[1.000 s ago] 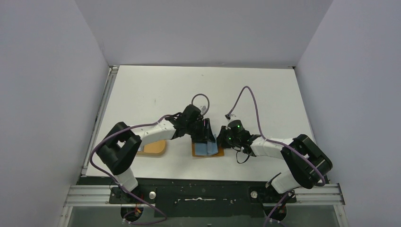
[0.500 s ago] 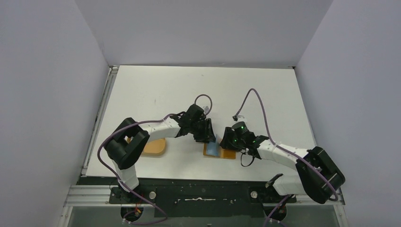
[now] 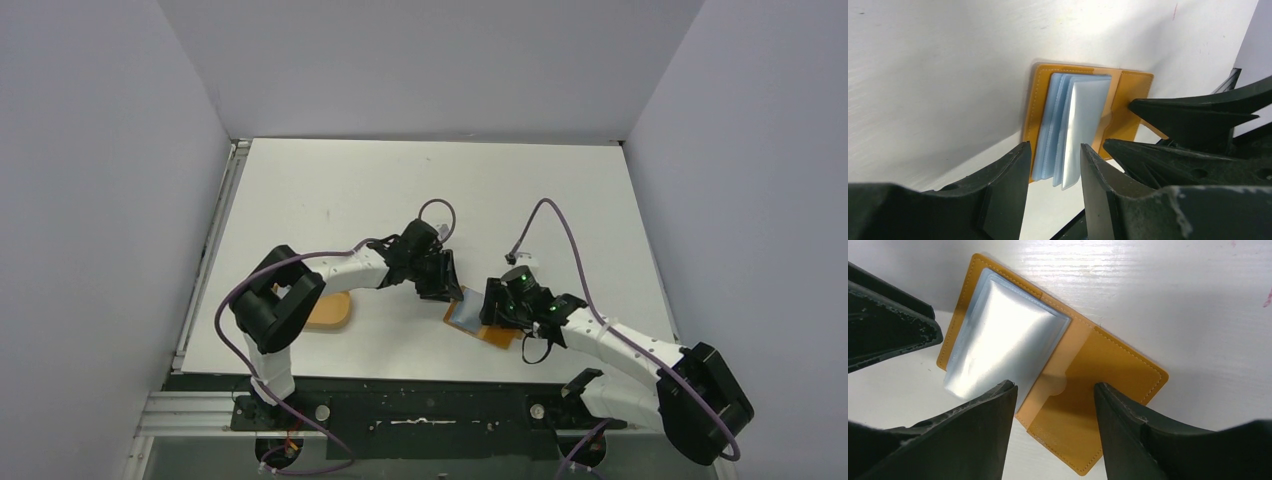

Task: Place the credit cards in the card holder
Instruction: Open the card holder at the center of the board.

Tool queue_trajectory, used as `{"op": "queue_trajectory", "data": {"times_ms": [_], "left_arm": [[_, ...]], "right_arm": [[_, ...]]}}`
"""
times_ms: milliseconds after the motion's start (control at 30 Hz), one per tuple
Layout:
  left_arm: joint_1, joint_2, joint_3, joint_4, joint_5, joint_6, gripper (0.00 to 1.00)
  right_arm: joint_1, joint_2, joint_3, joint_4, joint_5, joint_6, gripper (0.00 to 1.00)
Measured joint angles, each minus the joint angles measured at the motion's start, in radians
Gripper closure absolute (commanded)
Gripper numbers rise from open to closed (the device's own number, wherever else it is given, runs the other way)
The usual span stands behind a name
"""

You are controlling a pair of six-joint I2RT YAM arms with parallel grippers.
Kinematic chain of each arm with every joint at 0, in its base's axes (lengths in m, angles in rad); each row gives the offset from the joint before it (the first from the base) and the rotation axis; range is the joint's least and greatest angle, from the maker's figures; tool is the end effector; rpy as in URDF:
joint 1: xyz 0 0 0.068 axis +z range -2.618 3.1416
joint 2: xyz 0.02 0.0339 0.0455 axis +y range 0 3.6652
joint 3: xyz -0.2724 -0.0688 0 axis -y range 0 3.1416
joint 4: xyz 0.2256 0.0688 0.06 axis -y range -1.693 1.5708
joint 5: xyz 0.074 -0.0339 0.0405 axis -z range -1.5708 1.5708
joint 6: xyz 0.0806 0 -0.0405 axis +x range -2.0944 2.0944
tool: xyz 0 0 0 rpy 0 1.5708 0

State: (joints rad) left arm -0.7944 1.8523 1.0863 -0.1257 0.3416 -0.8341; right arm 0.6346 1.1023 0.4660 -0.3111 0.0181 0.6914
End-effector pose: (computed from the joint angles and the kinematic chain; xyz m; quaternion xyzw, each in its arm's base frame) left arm 0.2568 -0.3000 0.1453 0.0382 0.9301 -0.3487 0.1087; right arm 0.1654 0.1200 0.1452 0.0298 0.9513 0.1820 0.2470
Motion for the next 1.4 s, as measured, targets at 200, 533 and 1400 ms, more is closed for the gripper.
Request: {"op": "queue_trajectory", "data": {"times_ms": [200,533,1400], "left_arm": [[-0.016,0.005,0.009,0.011,0.007,-0.001,0.6],[-0.017,0.005,0.0,0.026,0.016,-0.004,0.52],[-0.016,0.005,0.003,-0.091,-0.107,0.002,1.0]], "right_arm": [[0.0,0.06,-0.005,0.037,-0.003,-0.002,0.56],[-0.012,0.198,0.018,0.243,-0.058,-0.01,0.67],[-0.019,0.182,0.034,0.241,-0.105,-0.018,0.4]]}}
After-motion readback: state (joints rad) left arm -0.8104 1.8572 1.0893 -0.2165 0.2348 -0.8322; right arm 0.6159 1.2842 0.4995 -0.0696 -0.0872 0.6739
